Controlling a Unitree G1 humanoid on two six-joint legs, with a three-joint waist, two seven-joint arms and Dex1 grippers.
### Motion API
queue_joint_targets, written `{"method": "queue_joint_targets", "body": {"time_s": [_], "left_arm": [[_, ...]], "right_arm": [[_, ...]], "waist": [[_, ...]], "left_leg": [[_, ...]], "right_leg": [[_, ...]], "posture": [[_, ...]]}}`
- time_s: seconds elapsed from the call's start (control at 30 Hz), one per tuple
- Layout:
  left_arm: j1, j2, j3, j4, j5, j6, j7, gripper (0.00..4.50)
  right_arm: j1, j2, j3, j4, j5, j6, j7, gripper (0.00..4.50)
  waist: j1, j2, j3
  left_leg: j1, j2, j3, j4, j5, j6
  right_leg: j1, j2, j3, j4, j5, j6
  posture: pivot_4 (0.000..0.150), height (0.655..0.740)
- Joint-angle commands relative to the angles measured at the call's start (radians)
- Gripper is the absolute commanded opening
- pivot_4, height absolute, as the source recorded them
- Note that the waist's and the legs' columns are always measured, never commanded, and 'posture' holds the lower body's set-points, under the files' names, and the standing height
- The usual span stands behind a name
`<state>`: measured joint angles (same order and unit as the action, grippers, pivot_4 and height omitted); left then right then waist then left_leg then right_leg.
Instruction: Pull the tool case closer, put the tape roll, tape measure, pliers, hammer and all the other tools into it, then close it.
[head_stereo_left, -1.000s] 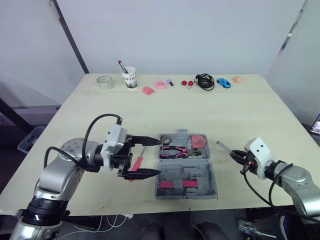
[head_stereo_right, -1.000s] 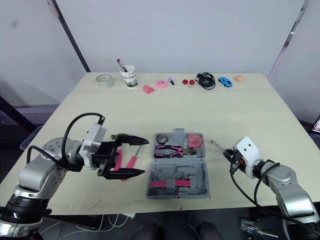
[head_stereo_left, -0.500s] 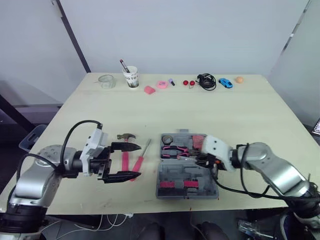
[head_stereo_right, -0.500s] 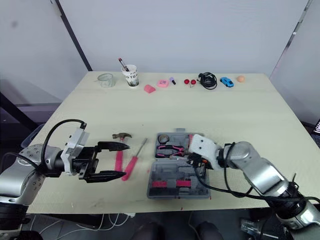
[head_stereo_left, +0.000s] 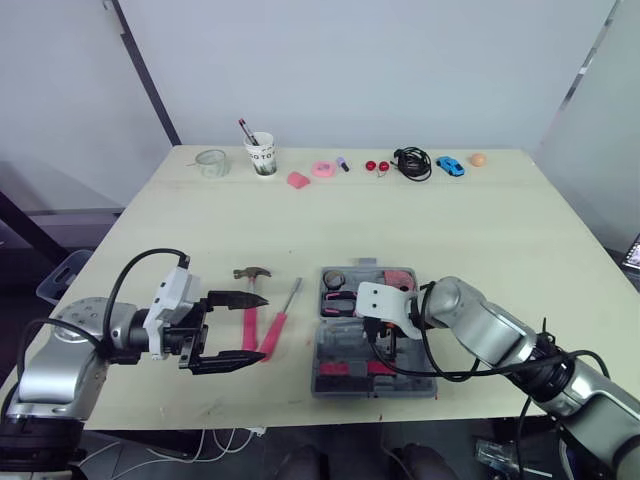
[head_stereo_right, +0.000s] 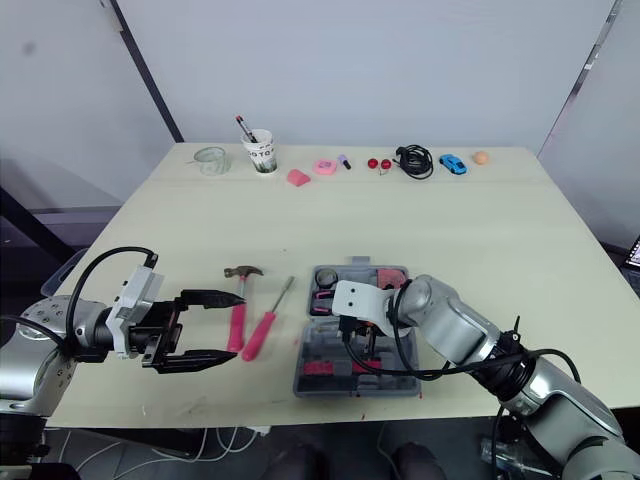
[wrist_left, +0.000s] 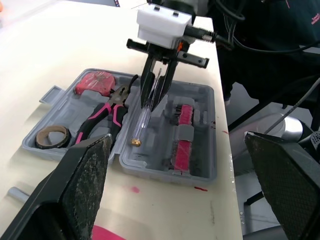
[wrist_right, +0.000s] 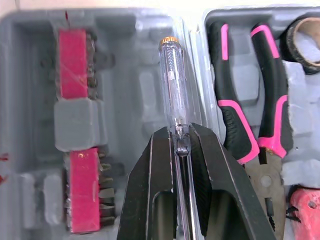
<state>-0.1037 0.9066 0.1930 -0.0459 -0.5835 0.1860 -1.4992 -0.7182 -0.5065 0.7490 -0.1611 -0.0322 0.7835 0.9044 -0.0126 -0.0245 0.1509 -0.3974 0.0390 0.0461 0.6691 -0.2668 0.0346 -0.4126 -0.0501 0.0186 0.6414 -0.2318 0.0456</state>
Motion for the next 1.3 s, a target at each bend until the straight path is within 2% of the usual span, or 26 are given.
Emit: {"method": "queue_joint_targets", "body": {"time_s": [0.03,0.53,0.6,0.63,0.7,1.07,1.2,1.23,1.3], "left_arm": [[-0.002,0.016,0.027,-0.008,-0.004,-0.010,-0.006,4.50],[0.021,0.012,0.034,-0.004,0.006,-0.029,-0.001,4.50],[0.018,0.009,0.029,-0.005,0.007,-0.031,0.001,4.50],[0.018,0.007,0.028,-0.006,0.006,-0.031,0.003,4.50],[0.018,0.004,0.027,-0.008,0.003,-0.029,0.004,4.50],[-0.009,-0.006,0.007,0.011,0.012,-0.038,0.002,4.50],[-0.016,-0.015,-0.001,0.014,0.015,-0.040,0.003,4.50],[-0.018,-0.017,-0.003,0.014,0.015,-0.040,0.004,4.50],[-0.021,-0.020,-0.004,0.014,0.017,-0.040,0.003,4.50]], "right_arm": [[-0.023,0.020,-0.001,0.000,-0.017,-0.030,0.017,0.04],[-0.012,0.095,-0.001,0.145,-0.093,-0.152,0.026,0.04],[-0.009,0.093,-0.007,0.144,-0.103,-0.163,0.024,0.74],[-0.007,0.093,-0.010,0.143,-0.109,-0.168,0.019,1.33],[-0.002,0.087,-0.012,0.134,-0.117,-0.173,0.019,2.17],[0.020,0.053,-0.080,0.024,-0.120,-0.141,0.023,2.17],[0.050,0.060,-0.125,-0.005,-0.077,-0.132,0.033,2.17],[0.061,0.066,-0.134,-0.003,-0.068,-0.143,0.033,1.65],[0.079,0.082,-0.151,0.002,-0.044,-0.154,0.032,1.12]], "waist": [[-0.001,0.000,0.000],[-0.002,0.000,0.000],[-0.002,0.000,0.000],[-0.002,0.000,0.000],[-0.002,0.000,0.000],[-0.001,0.000,0.000],[-0.001,0.000,0.000],[-0.001,0.000,0.000],[-0.001,0.000,0.000]], "left_leg": [[0.000,0.000,0.000,0.000,0.000,0.000],[0.000,0.000,0.000,0.000,0.000,0.000],[0.000,0.000,0.000,0.000,0.000,0.000],[0.000,0.000,0.000,0.000,0.000,0.000],[0.000,0.000,0.000,0.000,0.000,0.000],[0.000,0.000,0.000,0.000,0.000,0.000],[0.000,0.000,0.000,0.000,0.000,0.000],[0.000,0.000,0.000,0.000,0.000,0.000],[0.000,0.000,0.000,0.000,0.000,0.000]], "right_leg": [[0.000,0.000,0.000,0.000,0.000,0.000],[0.000,0.000,0.000,0.000,0.000,0.000],[0.000,0.000,0.000,0.000,0.000,0.000],[0.000,0.000,0.000,0.000,0.000,0.000],[0.000,0.000,0.000,0.000,0.000,0.000],[0.000,0.000,0.000,0.001,0.000,0.000],[0.000,0.000,0.000,0.001,0.000,0.000],[0.000,0.000,0.000,0.001,0.000,0.000],[0.000,0.000,0.000,0.001,0.000,0.000]], "posture": [[0.150,0.7400],[0.150,0.7400],[0.150,0.7400],[0.150,0.7400],[0.150,0.7400],[0.150,0.7400],[0.150,0.7400],[0.150,0.7400],[0.150,0.7400]]}}
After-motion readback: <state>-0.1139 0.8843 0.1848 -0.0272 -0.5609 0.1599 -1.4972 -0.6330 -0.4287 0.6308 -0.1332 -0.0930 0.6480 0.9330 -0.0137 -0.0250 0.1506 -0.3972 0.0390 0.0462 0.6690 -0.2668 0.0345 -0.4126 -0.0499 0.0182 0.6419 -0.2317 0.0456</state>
